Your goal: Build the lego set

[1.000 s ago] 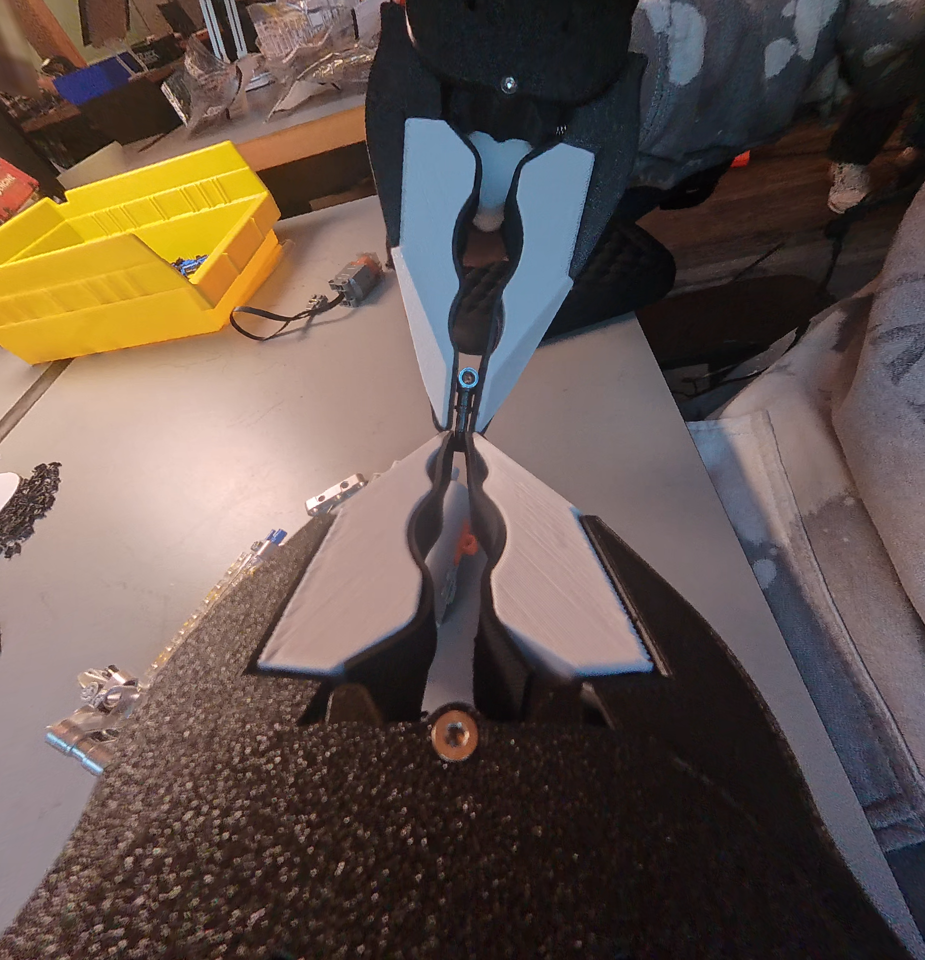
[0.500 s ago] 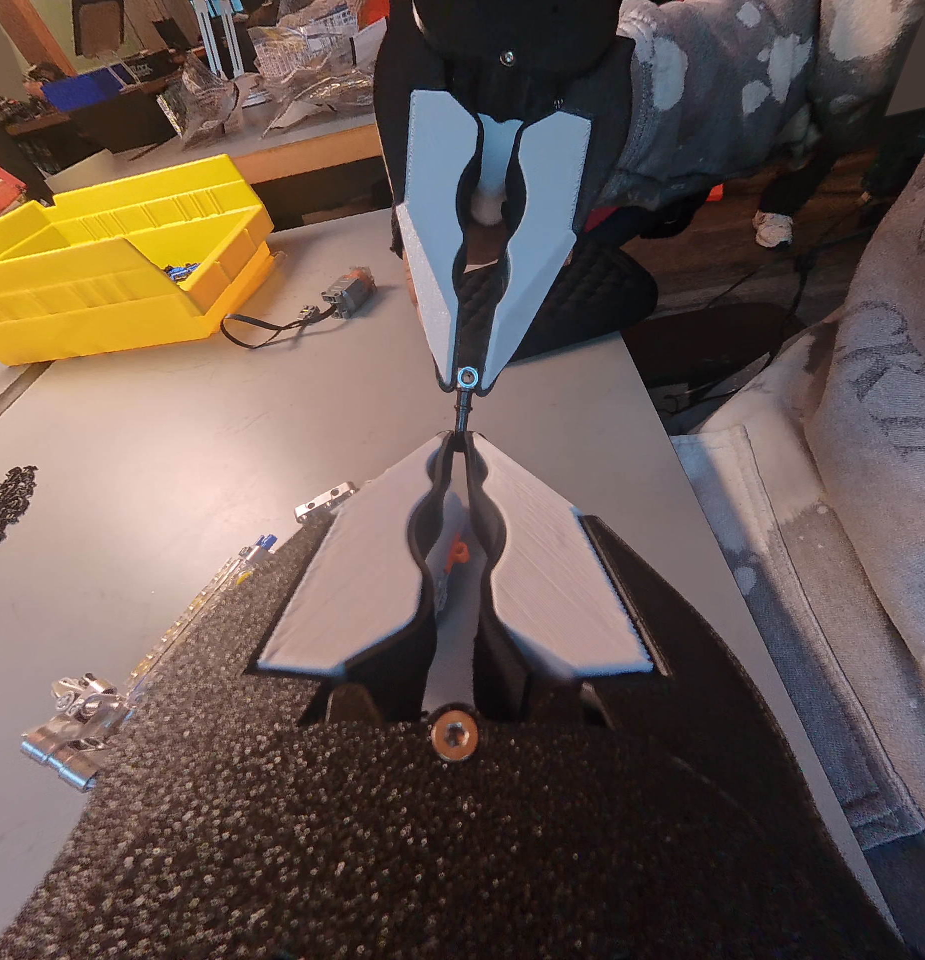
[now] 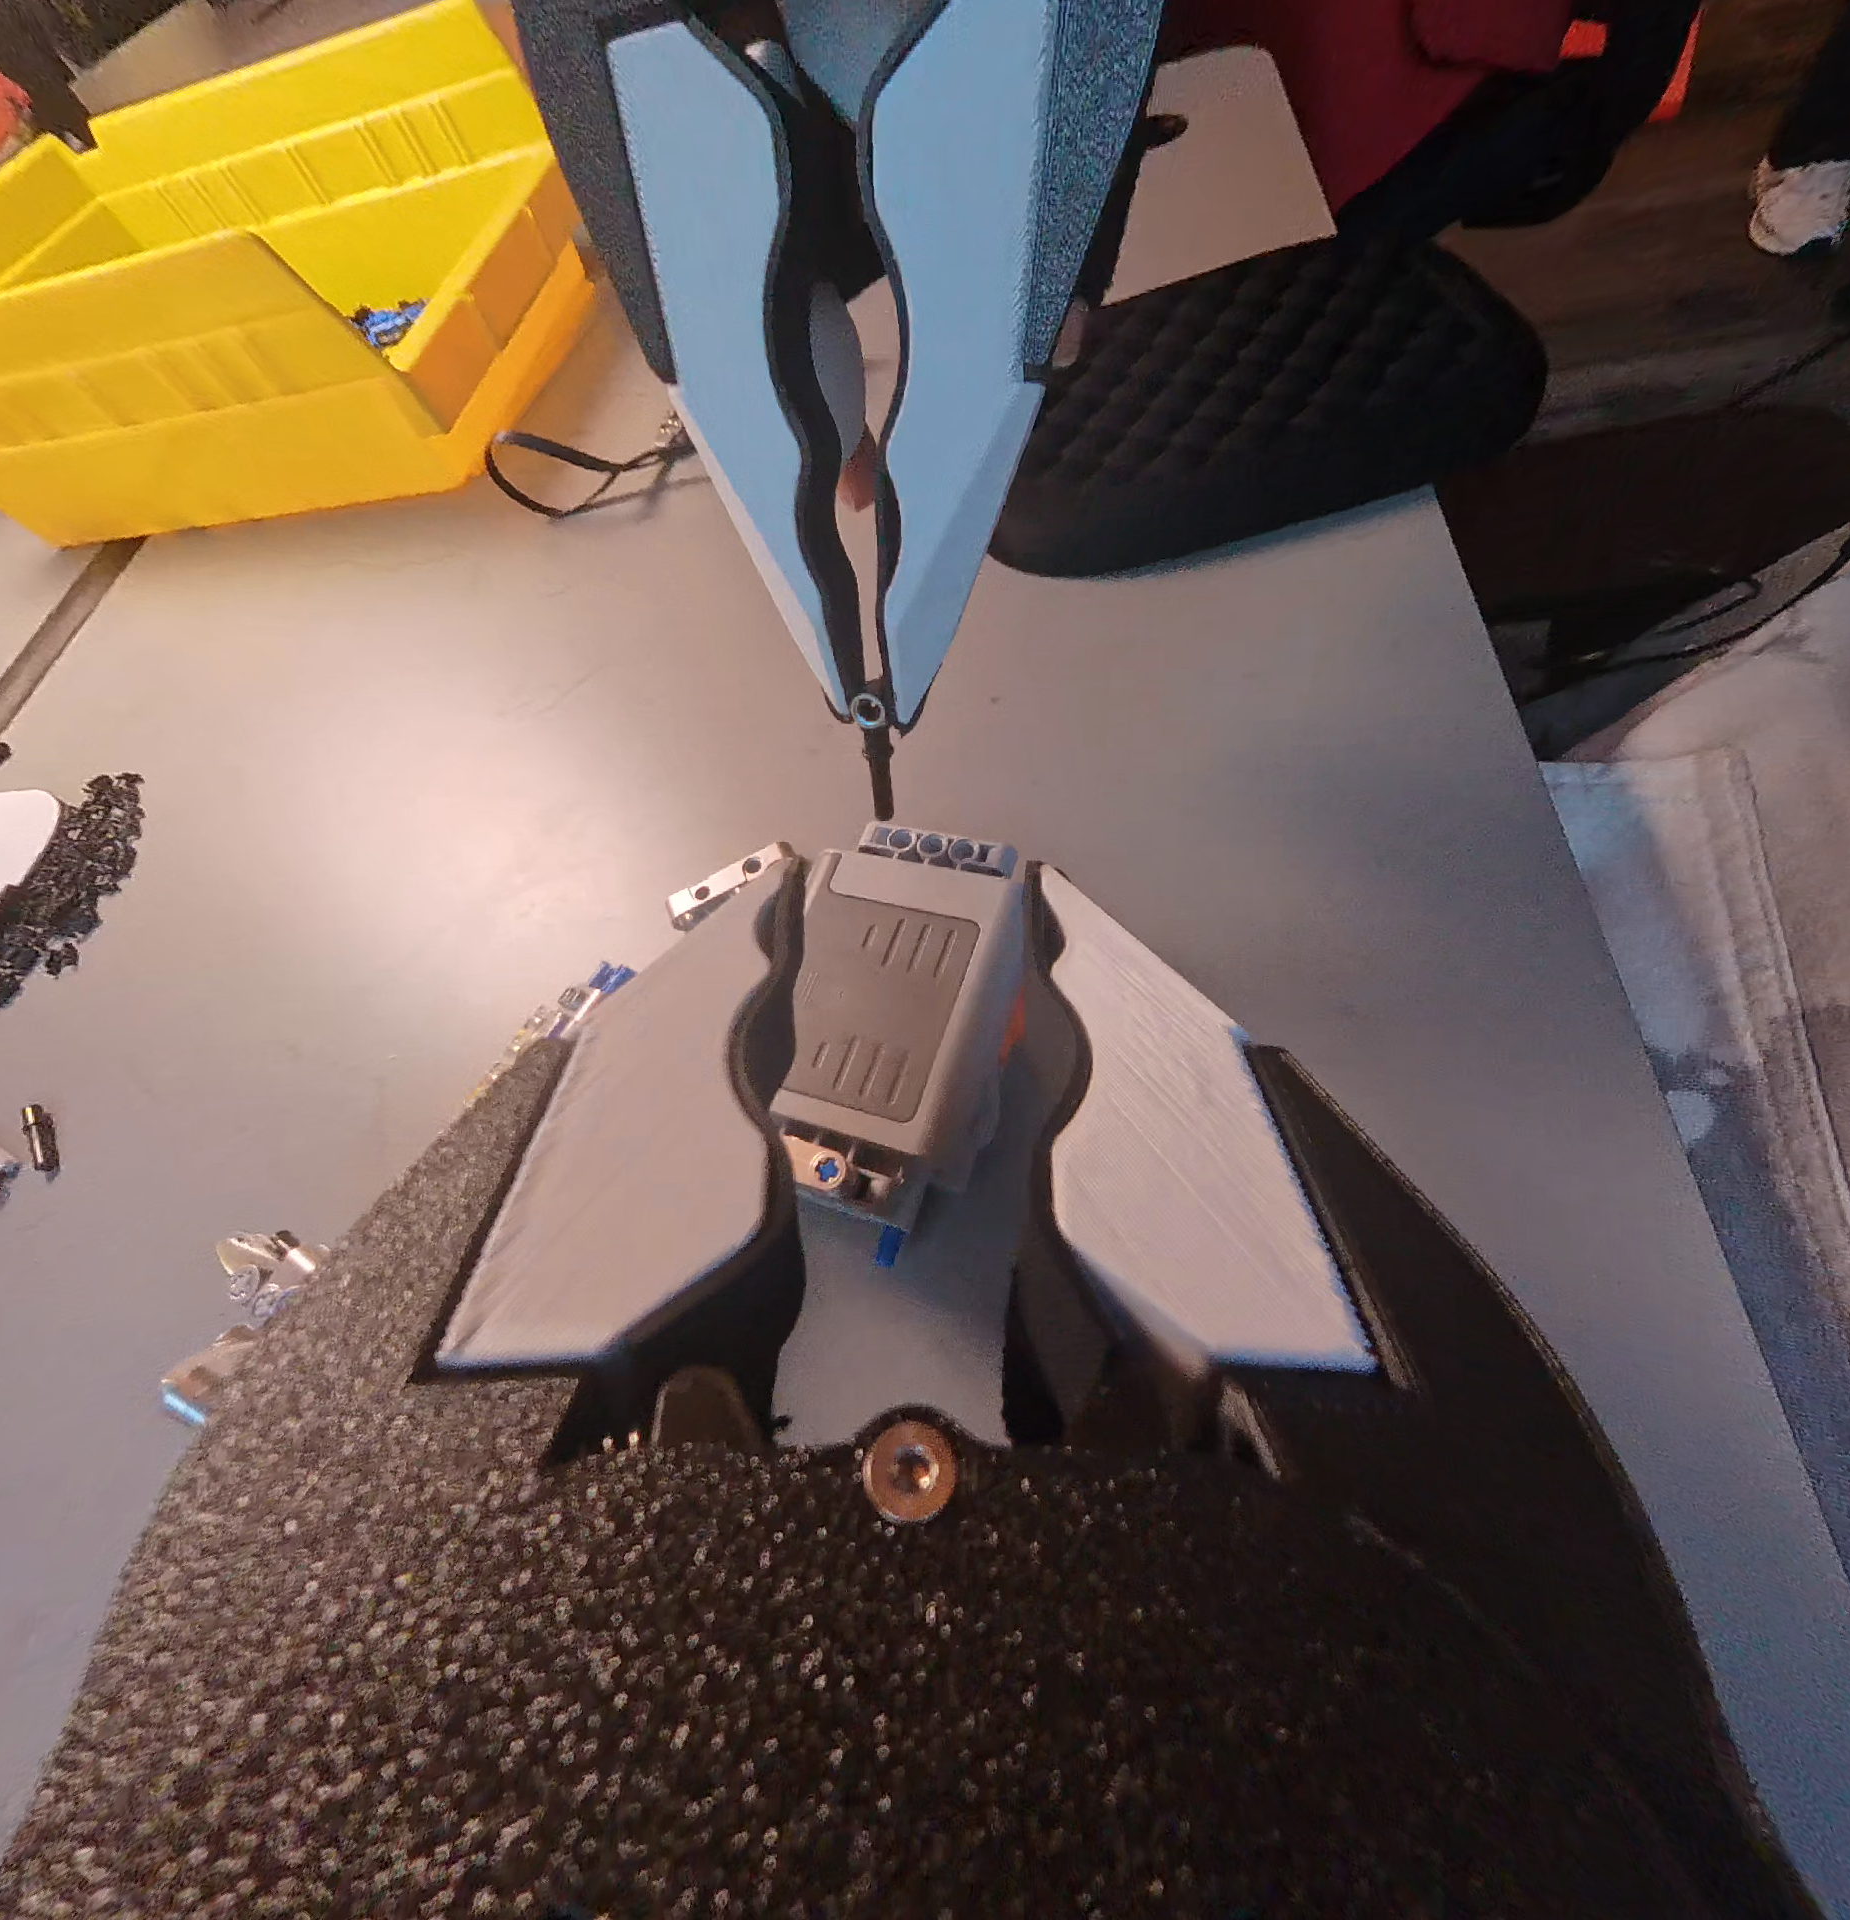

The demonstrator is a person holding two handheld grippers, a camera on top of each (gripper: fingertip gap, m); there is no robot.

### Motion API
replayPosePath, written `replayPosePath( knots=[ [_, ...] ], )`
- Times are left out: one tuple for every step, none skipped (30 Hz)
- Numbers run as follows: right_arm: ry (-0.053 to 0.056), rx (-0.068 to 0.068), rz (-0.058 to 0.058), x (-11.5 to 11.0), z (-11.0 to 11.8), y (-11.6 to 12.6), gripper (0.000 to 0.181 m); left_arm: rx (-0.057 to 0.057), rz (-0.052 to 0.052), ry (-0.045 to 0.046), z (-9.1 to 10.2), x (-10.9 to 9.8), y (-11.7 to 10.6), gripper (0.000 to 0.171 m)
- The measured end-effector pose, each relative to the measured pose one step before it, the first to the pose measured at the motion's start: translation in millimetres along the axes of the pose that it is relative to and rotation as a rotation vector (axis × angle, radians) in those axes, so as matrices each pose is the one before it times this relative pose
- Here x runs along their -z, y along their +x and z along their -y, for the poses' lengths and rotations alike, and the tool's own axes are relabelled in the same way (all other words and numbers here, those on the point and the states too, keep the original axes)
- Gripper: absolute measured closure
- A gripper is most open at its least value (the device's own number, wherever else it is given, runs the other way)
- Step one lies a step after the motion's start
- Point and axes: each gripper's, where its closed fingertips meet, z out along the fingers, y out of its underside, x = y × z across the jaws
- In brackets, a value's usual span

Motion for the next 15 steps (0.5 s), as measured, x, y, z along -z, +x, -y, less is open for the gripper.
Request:
replayPosePath(
  knots=[
    [-0.0355,0.0023,0.0069,-2.1,-1.14,1.37,0.176,0.0005,-0.0077,-0.01766,-1.29,-1.99,-2.65,0.129],
    [-0.0292,0.0018,0.0145,-1.91,-0.15,-0.24,0.176,-0.0021,-0.0086,-0.0114,0.06,-2.1,-2.19,0.129],
    [-0.0192,-0.0019,0.0131,-1.59,1.25,-0.45,0.175,-0.0017,-0.0109,-0.01471,-0.06,-1.98,-1.49,0.132],
    [-0.0178,0.0036,0.0146,-1.03,1.3,-1.12,0.175,-0.001,-0.0064,-0.01812,-0.42,-2.01,-1.67,0.135],
    [-0.0173,0.0018,0.0058,-0.03,1.11,-0.3,0.175,-0.0008,-0.0033,-0.01546,-0.33,-1.89,-1.77,0.137],
    [-0.0156,0.0047,0.002,0.3,0.59,-0.07,0.175,0.0017,-0.0102,-0.00915,0.18,-1.76,-0.28,0.14],
    [-0.0112,0.0032,0.0047,0.39,0.42,-0.84,0.175,0.0071,-0.0179,-0.00356,0.47,-1.52,1.17,0.141],
    [-0.013,-0.0058,0.0063,0.11,-0.54,-1.0,0.175,0.011,-0.0151,-0.00282,0.07,-1.48,1.07,0.143],
    [-0.011,-0.0057,0.006,0.32,-0.67,-0.89,0.175,0.009,-0.007,-0.0031,-0.54,-1.44,-0.04,0.145],
    [-0.0117,-0.003,0.0053,0.29,-1.17,-0.96,0.175,0.0027,-0.0061,-0.003,-1.17,-1.5,0.36,0.146],
    [-0.0087,-0.0024,-0.0017,0.51,-0.81,-0.03,0.175,-0.0013,-0.0088,-0.0041,-1.76,-1.32,1.24,0.146],
    [-0.0081,-0.0015,-0.0022,0.48,-0.78,0.18,0.175,-0.0044,-0.0068,-0.00591,-1.99,-0.93,1.31,0.146],
    [-0.0082,0.0001,0.0019,-0.03,-0.74,-0.4,0.175,-0.0078,-0.0038,-0.00758,-1.57,-0.25,0.97,0.145],
    [-0.0062,0.0005,0.0024,-0.6,-0.4,-0.49,0.175,-0.006,-0.0042,-0.00675,-1.08,0.33,0.98,0.143],
    [-0.004,-0.0014,0.0005,0.08,0.29,0.12,0.175,-0.0001,-0.0069,-0.00535,-0.7,0.67,1.04,0.14]
  ],
)
